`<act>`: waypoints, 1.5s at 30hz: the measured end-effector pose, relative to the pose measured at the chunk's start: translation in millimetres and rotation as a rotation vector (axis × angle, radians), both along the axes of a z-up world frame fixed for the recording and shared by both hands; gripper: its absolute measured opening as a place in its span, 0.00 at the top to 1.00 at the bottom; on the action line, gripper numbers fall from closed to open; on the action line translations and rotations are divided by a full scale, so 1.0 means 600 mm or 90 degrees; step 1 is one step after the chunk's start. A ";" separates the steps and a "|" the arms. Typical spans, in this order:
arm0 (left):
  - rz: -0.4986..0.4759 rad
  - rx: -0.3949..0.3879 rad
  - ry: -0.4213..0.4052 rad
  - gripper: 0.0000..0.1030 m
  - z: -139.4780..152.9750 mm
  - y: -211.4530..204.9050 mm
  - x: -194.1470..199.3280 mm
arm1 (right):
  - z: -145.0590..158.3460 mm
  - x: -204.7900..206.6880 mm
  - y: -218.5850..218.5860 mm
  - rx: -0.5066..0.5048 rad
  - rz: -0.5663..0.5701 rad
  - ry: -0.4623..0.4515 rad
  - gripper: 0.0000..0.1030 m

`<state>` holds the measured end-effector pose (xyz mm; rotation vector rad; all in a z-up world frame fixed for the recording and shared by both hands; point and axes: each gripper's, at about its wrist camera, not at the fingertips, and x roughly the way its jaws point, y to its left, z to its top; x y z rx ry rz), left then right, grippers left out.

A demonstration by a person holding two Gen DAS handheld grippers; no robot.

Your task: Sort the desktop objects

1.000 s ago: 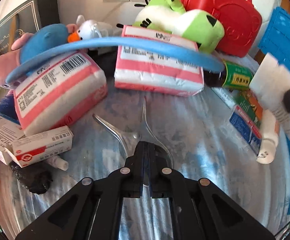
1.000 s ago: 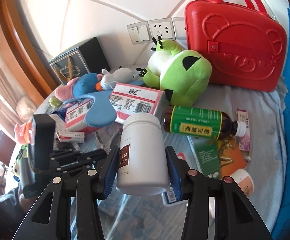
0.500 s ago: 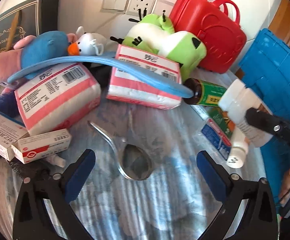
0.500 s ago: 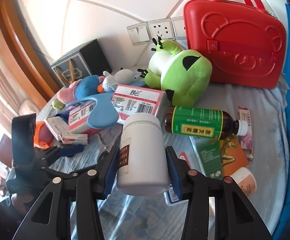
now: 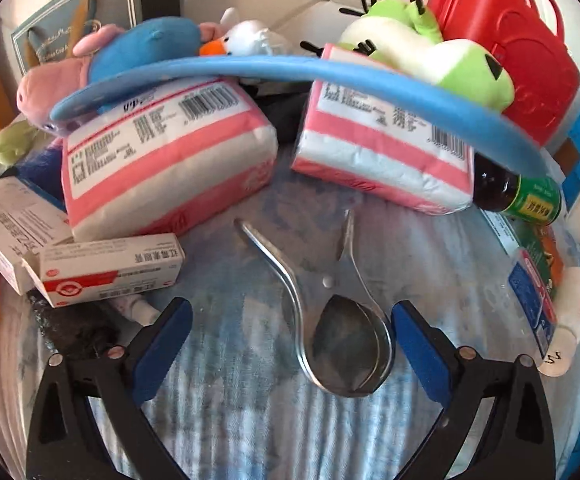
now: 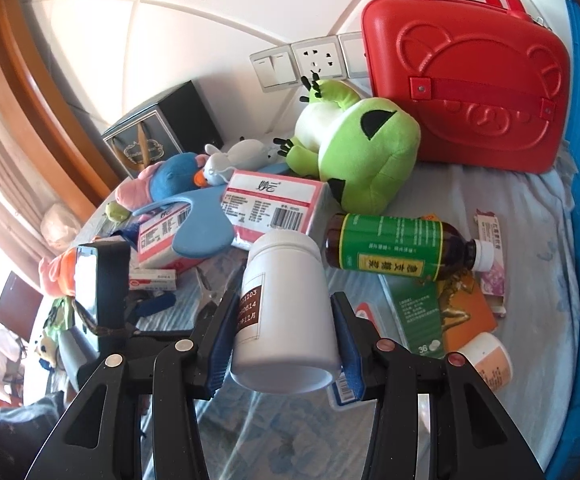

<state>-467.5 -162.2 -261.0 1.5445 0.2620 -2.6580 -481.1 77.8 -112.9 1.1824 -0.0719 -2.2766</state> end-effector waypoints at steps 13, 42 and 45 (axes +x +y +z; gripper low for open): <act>-0.036 -0.063 -0.001 0.15 0.011 0.016 -0.003 | 0.021 0.009 -0.016 0.000 0.008 0.015 0.55; -0.144 -0.104 0.147 0.58 0.145 0.060 0.111 | 0.140 0.096 -0.023 0.025 0.000 0.138 0.56; -0.158 -0.120 0.184 0.58 0.180 0.073 0.087 | 0.172 0.130 -0.015 0.020 -0.004 0.160 0.56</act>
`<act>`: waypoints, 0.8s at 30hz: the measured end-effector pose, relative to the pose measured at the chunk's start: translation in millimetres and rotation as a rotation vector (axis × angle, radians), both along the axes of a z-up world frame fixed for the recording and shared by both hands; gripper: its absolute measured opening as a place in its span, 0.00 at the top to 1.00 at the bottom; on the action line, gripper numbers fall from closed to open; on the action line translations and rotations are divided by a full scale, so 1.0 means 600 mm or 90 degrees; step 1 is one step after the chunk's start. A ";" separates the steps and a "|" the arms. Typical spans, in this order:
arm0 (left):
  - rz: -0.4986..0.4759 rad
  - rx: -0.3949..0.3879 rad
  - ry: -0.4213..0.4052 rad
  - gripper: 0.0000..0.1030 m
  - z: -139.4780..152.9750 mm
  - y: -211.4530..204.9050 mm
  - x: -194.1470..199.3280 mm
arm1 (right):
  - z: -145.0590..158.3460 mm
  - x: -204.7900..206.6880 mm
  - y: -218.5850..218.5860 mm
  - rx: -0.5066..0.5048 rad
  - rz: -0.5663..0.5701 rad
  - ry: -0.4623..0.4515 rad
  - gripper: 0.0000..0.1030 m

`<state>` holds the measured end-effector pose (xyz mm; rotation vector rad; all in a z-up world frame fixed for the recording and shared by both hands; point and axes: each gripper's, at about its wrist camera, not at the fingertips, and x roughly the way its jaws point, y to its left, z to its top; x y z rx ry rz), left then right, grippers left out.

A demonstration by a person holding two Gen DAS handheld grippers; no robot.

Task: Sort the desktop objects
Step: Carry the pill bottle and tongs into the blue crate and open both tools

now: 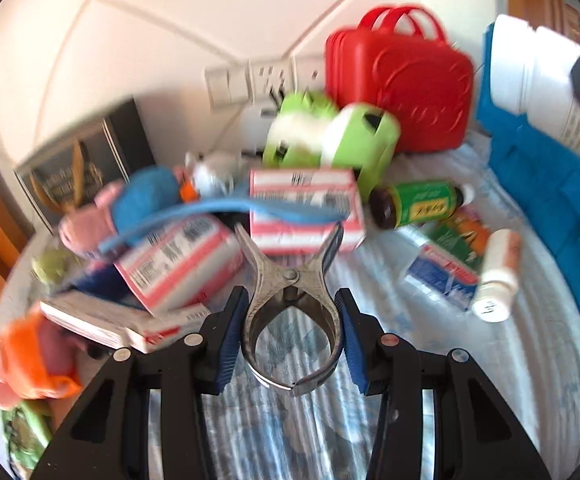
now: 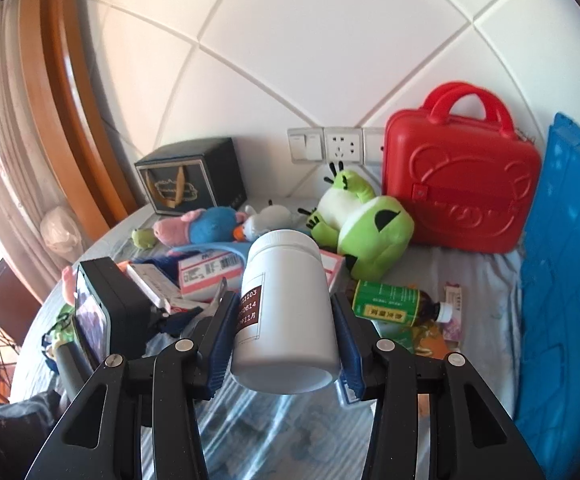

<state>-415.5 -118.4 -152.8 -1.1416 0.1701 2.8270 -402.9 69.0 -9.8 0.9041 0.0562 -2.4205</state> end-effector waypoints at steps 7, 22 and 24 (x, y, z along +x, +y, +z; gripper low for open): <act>-0.065 -0.002 0.095 0.58 0.135 0.053 0.069 | 0.105 0.120 0.055 -0.031 -0.038 0.061 0.56; -0.327 0.079 0.218 0.57 0.397 0.419 0.167 | 0.311 0.348 0.428 -0.060 -0.314 0.226 0.56; -0.338 0.071 0.218 0.57 0.408 0.476 0.161 | 0.309 0.336 0.493 -0.067 -0.341 0.208 0.56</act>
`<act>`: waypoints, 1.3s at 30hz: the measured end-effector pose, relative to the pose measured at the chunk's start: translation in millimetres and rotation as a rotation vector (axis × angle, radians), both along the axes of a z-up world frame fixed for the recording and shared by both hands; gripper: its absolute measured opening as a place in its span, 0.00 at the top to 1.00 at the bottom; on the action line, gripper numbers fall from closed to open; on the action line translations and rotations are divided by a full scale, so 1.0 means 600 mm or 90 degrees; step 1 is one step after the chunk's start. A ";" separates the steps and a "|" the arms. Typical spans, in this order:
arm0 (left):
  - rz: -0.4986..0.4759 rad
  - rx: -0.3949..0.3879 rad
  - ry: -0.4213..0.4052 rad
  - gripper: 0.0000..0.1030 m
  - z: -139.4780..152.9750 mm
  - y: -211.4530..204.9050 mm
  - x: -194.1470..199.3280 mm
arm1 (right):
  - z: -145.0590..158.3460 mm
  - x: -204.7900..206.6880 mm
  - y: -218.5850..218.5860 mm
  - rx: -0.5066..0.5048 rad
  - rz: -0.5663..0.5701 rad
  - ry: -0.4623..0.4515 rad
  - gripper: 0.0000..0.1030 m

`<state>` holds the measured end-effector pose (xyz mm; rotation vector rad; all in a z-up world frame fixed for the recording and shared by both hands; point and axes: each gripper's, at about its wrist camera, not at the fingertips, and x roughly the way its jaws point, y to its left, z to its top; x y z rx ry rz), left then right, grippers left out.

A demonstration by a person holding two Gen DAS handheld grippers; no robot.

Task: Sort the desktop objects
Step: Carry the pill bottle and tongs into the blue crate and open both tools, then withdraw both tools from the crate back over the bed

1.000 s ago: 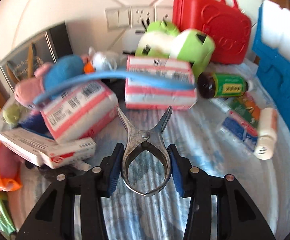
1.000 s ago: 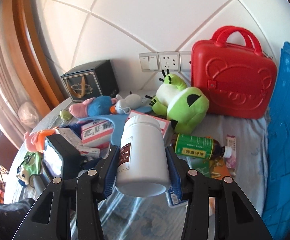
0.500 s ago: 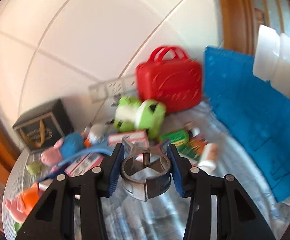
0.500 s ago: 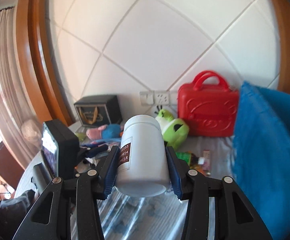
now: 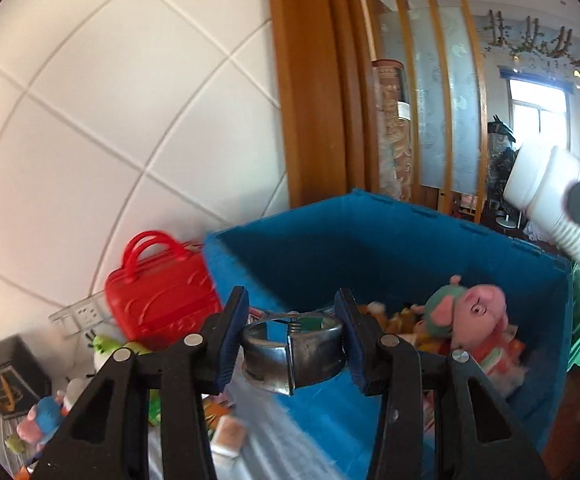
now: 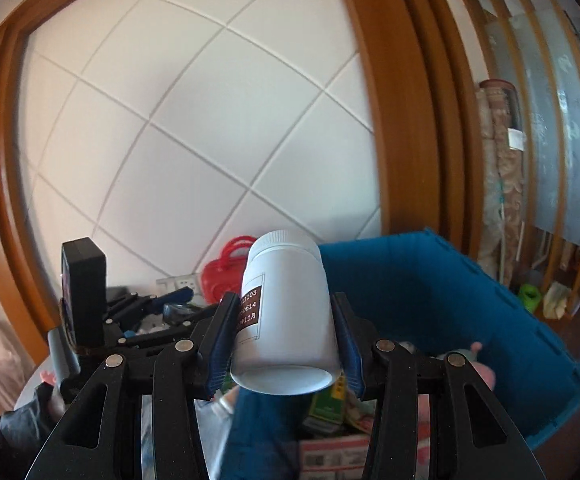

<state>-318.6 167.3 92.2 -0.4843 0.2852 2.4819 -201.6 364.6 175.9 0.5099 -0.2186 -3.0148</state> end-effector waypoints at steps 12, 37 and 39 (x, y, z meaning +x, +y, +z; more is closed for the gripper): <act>-0.045 -0.050 0.006 0.17 0.052 0.193 -0.027 | -0.025 -0.097 0.215 -0.061 -0.055 -0.036 0.12; 0.146 -0.008 0.007 0.15 -0.015 -0.030 0.116 | -0.028 -0.023 0.102 -0.074 0.061 0.022 0.00; 0.170 -0.015 0.009 0.15 -0.021 -0.072 0.128 | -0.026 -0.014 0.061 -0.069 0.082 0.022 0.00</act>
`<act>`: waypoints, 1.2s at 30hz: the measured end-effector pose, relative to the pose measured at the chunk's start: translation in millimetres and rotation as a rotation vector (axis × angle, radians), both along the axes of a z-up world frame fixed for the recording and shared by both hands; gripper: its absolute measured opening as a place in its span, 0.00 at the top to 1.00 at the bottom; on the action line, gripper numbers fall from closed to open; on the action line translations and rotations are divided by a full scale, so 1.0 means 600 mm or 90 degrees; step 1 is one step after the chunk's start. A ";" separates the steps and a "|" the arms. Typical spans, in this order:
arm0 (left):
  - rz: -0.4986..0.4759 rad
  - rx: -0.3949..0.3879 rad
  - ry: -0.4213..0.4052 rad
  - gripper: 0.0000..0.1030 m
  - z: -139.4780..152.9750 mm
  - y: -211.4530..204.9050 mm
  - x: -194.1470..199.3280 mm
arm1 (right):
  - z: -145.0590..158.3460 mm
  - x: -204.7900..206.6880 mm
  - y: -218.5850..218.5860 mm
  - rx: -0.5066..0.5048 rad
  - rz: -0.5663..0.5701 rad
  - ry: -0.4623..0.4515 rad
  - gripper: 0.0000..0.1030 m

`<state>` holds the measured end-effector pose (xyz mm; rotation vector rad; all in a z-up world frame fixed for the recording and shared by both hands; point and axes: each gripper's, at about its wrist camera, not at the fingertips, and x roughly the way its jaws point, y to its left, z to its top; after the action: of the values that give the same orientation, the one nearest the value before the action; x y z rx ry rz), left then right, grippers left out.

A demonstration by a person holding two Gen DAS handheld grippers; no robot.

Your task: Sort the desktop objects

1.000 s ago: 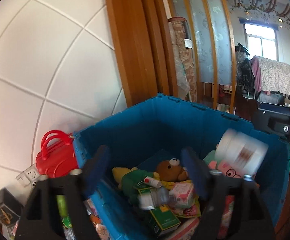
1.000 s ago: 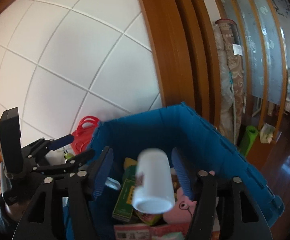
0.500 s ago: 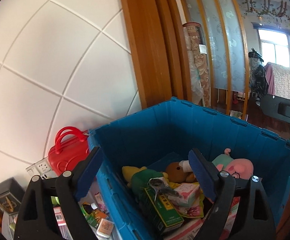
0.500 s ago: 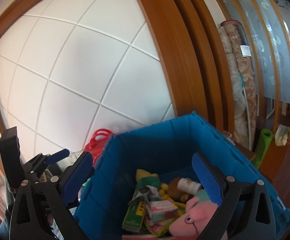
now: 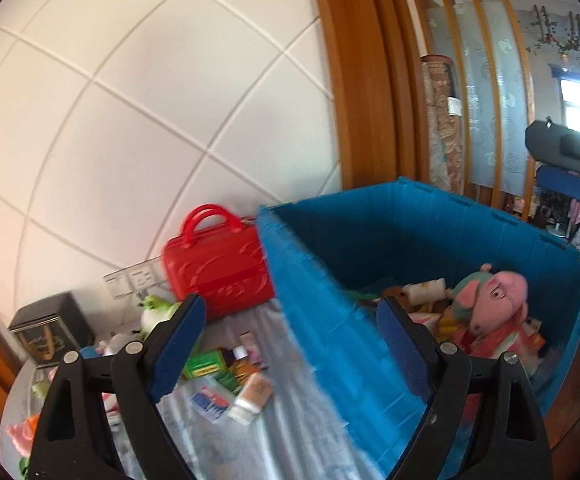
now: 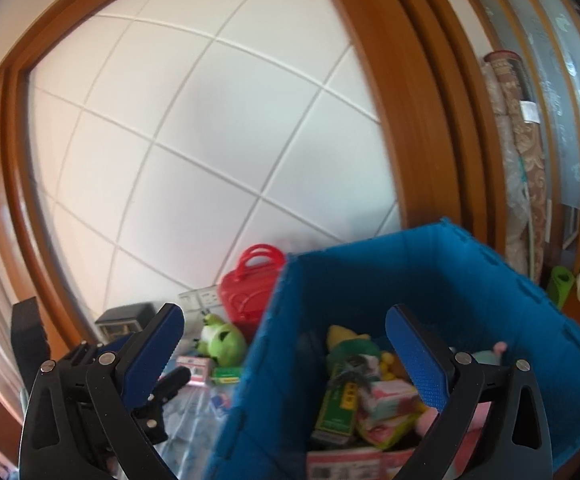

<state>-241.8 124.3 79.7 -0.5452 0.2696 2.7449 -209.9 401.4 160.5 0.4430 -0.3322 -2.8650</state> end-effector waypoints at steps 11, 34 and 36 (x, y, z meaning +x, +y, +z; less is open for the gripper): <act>0.125 -0.007 0.007 0.04 -0.024 -0.218 0.034 | -0.044 0.046 -0.221 0.017 0.064 -0.016 0.00; 0.151 0.021 -0.004 0.03 -0.075 -0.142 0.129 | -0.121 0.177 -0.158 0.093 0.013 -0.018 0.00; 0.164 0.019 -0.014 0.03 -0.083 -0.126 0.140 | -0.129 0.184 -0.139 0.089 0.028 -0.022 0.00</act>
<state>-157.8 48.9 29.8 -0.6425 0.1631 2.9820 -99.2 317.9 83.3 0.5190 -0.1265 -2.8504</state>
